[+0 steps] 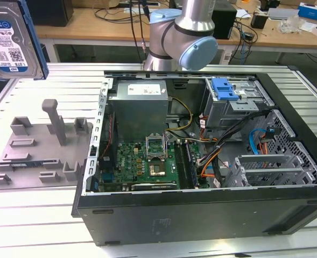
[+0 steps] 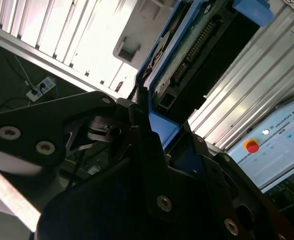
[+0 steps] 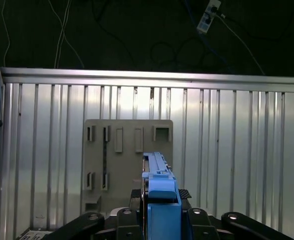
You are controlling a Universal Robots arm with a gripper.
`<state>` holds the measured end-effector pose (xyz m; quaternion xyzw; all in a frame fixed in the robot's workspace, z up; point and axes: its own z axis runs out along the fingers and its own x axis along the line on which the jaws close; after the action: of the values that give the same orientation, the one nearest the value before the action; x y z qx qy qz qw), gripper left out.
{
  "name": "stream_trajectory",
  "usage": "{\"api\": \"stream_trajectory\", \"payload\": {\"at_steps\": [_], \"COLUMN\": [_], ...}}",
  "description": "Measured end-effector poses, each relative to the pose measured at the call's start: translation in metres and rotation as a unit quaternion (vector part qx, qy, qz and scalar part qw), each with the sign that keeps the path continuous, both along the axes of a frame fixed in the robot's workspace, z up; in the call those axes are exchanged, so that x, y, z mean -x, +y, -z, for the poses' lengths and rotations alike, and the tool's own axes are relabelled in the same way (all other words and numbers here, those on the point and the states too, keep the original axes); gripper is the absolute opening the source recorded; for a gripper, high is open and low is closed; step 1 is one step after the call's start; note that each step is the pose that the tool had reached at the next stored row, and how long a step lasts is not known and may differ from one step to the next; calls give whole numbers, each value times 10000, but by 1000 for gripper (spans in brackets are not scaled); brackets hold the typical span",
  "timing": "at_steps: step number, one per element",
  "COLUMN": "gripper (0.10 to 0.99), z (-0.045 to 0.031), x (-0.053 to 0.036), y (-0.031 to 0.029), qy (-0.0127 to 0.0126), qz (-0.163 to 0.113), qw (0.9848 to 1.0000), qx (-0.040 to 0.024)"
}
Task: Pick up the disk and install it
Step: 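Pick up the disk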
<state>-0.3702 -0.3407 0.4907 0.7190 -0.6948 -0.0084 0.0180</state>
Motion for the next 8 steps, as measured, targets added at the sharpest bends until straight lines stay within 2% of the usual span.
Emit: {"api": "stream_trajectory", "payload": {"at_steps": [4, 5, 8], "gripper": [369, 369, 369], "z": [0, -1, -2], "x": [-59, -99, -185], "y": [-84, -128, -201], "qy": [23, 37, 59], "qz": [0, 0, 0], "qw": [10000, 10000, 10000], "qx": [0, 0, 0]}}
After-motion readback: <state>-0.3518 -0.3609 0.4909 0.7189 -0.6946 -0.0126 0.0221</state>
